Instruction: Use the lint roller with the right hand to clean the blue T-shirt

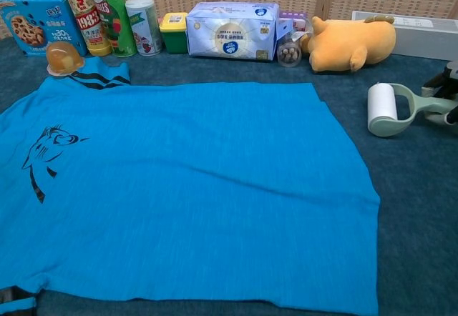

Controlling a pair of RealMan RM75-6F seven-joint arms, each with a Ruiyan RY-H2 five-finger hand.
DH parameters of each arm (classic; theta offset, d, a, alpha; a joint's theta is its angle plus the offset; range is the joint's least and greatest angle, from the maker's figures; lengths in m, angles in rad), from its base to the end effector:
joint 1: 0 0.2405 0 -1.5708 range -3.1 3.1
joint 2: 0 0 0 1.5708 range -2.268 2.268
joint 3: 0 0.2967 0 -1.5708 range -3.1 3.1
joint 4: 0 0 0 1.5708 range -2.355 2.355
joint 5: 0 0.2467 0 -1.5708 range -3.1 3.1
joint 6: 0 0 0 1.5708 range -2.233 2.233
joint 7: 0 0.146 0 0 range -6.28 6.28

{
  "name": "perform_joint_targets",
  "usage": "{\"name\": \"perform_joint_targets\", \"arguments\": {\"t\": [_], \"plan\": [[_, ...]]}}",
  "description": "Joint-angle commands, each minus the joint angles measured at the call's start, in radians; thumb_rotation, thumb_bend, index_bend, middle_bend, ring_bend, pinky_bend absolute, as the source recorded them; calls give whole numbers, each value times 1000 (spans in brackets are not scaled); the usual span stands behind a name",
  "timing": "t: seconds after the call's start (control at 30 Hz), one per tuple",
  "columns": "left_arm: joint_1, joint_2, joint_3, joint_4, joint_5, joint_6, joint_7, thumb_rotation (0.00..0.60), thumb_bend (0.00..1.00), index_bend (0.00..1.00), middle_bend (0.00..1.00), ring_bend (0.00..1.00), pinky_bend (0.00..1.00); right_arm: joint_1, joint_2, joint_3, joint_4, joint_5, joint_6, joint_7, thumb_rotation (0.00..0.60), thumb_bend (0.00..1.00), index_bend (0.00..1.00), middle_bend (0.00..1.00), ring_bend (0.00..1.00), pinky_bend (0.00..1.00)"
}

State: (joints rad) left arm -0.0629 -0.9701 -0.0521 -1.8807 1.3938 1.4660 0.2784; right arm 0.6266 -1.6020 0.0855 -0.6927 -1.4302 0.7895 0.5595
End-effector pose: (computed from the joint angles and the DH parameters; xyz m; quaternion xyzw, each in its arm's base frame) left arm -0.3295 0.1772 0.1710 -0.6013 -0.3772 -0.3086 0.6331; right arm -0.3898 -0.4308 0.0202 0.6476 -0.4959 0.3254 0.4784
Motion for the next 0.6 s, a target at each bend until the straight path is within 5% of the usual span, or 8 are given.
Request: {"name": "perform_joint_targets", "arguments": {"t": [0.03,0.1,0.2,0.23,0.4,0.6], "plan": [[0,-1,1,-1,0,1,1,600,116,0,0,0,90,-2,3,-6,-1,-8,9,6,600,448,586,746,634,1000],[-1,-1,2,-1,-1,0,2,600,116,0,0,0,90,-4,6,-9,-7,-15,19,19,600,564,588,738,636,1000],[-1,-1,4,-1,0,1,1,600,115,0,0,0,90,-10,-1,-17,8,-26,44,8,600,945,588,692,619,1000],[-1,-1,4,-1,0,1,1,600,115,0,0,0,90,-12,-3,-17,11,-25,47,-1,600,996,587,678,613,1000],[-2,0,5,-1,0,2,-1,600,116,0,0,0,90,-22,-3,-11,8,-9,56,-55,600,1000,550,652,637,1000],[-2,5,7,0,5,1,-11,600,115,0,0,0,90,-61,2,11,21,-24,214,-4,600,1000,508,651,837,1000]]}}
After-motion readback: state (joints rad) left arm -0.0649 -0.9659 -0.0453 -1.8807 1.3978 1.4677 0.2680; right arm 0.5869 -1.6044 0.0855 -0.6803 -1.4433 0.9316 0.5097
